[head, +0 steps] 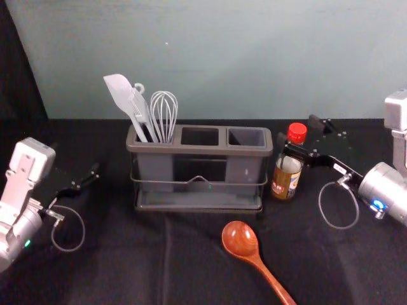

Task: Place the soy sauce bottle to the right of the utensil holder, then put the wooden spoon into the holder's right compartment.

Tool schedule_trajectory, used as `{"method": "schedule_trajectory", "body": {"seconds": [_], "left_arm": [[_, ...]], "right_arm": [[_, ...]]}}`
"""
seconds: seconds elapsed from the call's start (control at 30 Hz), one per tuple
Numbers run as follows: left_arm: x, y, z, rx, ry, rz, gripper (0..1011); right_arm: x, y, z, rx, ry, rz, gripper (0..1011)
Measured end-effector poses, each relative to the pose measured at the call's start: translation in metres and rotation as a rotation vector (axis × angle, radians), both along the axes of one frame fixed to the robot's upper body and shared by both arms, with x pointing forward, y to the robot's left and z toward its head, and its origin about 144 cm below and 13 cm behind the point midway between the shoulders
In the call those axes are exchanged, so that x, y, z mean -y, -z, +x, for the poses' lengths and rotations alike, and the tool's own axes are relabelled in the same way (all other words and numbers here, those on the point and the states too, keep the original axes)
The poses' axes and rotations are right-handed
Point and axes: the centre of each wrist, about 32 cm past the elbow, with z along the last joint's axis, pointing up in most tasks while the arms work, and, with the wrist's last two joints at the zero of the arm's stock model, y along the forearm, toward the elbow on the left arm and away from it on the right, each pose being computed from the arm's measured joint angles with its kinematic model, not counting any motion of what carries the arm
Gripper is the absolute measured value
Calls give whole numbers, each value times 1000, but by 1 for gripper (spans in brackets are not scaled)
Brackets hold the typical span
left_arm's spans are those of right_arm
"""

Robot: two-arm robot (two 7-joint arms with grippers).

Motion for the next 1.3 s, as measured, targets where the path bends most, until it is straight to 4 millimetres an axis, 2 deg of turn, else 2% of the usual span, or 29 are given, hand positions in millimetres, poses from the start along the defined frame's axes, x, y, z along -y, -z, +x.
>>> {"method": "schedule_trajectory", "body": {"seconds": [0.4, 0.47, 0.7, 0.97, 1.07, 1.13, 1.3], "left_arm": [[0, 0, 0, 0, 0, 0, 1012], [0, 0, 0, 0, 0, 0, 1011], [0, 0, 0, 0, 0, 0, 1011], [0, 0, 0, 0, 0, 0, 1012], [0, 0, 0, 0, 0, 0, 1012], [0, 0, 0, 0, 0, 0, 1011], [0, 0, 0, 0, 0, 0, 1011]], "right_arm": [[1, -38, -27, 122, 17, -84, 1002], [6, -48, -39, 163, -13, -84, 1002], [11, -64, -64, 191, -84, -80, 1002], [-10, -80, -95, 24, -107, -132, 1002], [-19, -82, -100, -29, -109, -162, 1002], [-32, -84, -104, -119, -102, -205, 1002], [-52, -90, -103, -279, -98, -260, 1002]]}}
